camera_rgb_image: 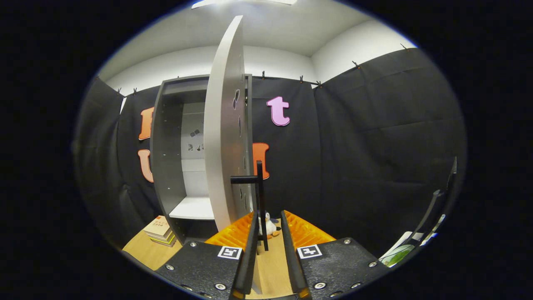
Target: Open the shoe cabinet door, grab the shoes and put them into the shoe cabinet, then close the shoe cabinet door.
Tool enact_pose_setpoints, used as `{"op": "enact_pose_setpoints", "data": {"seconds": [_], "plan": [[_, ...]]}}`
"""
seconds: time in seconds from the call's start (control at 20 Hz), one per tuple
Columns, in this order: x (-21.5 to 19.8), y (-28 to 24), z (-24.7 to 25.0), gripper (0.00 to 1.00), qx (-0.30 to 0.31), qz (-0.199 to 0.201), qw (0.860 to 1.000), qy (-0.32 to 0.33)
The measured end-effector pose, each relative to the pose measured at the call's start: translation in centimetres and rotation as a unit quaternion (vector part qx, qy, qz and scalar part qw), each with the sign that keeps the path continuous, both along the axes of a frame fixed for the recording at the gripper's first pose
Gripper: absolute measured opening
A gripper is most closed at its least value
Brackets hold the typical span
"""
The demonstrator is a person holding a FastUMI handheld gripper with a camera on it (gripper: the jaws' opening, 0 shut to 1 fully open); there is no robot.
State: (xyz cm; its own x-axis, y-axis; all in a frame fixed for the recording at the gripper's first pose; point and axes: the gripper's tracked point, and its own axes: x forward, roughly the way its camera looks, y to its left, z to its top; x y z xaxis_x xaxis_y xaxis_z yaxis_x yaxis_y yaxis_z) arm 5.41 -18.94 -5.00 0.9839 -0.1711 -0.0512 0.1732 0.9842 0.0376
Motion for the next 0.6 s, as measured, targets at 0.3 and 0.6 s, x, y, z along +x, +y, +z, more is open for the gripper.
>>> {"op": "enact_pose_setpoints", "data": {"seconds": [0.3, 0.6], "plan": [[-0.9, -2.6, 0.3, 0.34, -0.017, -0.034, 0.999, 0.002], [-3.2, -1.1, 2.9, 0.35, -0.026, -0.027, 0.999, -0.008]]}}
